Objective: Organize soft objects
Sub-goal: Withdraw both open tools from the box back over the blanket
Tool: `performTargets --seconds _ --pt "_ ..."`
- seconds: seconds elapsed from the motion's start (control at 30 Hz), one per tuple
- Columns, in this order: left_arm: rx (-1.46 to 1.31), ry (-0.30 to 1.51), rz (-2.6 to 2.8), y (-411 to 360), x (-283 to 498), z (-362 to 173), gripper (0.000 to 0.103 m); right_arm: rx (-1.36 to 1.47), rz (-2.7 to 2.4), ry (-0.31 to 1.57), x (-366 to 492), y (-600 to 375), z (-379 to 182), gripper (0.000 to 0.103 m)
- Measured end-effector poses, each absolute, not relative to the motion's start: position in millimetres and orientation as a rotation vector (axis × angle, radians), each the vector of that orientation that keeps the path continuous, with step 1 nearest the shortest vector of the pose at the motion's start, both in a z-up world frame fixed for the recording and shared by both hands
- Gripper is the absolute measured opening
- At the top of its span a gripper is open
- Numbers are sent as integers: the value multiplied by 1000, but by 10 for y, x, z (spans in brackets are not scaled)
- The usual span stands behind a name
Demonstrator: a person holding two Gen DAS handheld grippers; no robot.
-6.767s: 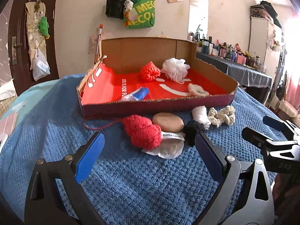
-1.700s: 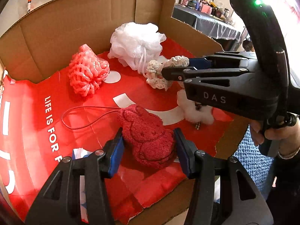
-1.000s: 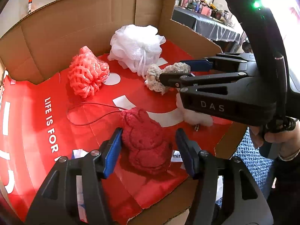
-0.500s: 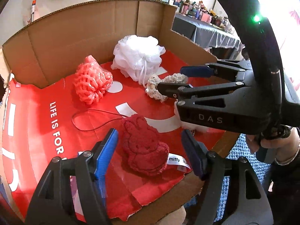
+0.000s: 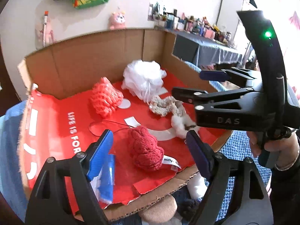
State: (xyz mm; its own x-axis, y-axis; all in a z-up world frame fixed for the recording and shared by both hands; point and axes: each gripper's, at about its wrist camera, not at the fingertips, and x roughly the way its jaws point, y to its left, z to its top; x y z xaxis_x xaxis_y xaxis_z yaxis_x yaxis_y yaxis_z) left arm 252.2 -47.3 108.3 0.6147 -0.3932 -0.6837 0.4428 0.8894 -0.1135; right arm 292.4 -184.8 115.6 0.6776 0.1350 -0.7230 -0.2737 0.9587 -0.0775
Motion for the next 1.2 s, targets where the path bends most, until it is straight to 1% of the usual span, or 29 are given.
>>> performTargets --seconds 0.13,0.27,0.3,0.33,0.4,0.5,0.6,0.73,0.87,1.2 --pt "58 711 -434 -399 2368 1218 86 -158 231 750 2763 -1903 1327 84" --pt "60 651 -375 -318 2167 1341 89 -144 226 691 2550 -1964 1524 86" --pt "63 632 -351 -302 2110 1369 89 -137 228 674 2480 -1978 1574 89" --pt "66 613 -330 -285 2047 1396 91 -131 228 657 2408 -2000 1625 96" --pt "66 576 -285 -225 1889 1450 94 -125 225 607 2224 -2020 1727 102" --pt "52 537 -238 -165 1698 1481 94 -127 219 558 1984 -2037 1821 103" --pt "47 500 -200 -124 1482 1491 97 -105 236 521 1711 -2066 1875 103" --pt "57 452 -165 -105 1205 1492 98 -107 239 490 1380 -2037 1849 103" --pt "44 437 -128 -81 983 1428 98 -119 226 475 1103 -1987 1733 103" --pt "61 457 -121 -164 740 1125 98 -92 166 453 613 -2023 1277 103"
